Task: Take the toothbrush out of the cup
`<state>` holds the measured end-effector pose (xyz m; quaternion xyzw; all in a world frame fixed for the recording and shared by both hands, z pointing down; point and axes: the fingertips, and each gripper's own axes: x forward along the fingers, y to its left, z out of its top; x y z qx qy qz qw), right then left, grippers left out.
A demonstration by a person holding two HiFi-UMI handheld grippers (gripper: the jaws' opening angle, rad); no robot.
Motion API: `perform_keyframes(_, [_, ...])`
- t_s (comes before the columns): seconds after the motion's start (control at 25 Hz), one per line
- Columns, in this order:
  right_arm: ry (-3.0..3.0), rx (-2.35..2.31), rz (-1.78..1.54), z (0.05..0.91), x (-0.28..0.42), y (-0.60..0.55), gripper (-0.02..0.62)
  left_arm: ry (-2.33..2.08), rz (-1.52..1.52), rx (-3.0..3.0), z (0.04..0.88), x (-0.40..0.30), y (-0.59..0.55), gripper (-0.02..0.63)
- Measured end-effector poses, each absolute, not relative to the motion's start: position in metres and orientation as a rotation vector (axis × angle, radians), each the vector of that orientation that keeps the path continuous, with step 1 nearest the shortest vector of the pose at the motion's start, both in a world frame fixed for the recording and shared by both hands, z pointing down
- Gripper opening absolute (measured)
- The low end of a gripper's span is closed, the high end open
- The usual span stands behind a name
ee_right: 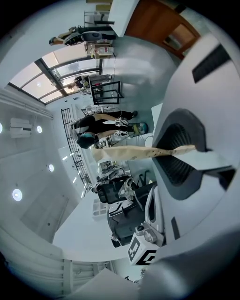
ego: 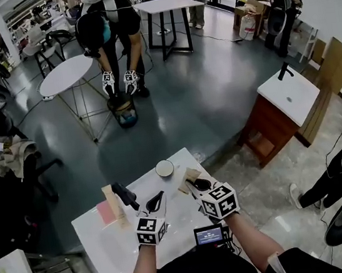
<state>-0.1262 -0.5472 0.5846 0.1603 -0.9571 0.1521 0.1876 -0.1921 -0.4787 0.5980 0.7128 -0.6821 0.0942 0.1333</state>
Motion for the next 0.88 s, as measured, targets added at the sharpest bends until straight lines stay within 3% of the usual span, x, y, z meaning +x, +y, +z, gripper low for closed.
perform_keyframes(0.88, [-2.699, 0.424, 0.422, 0.5821, -0.1289, -0.5412, 0.043, -1.965, 0.257, 2.117, 0.5935, -0.1850, -0.4743, 0.009])
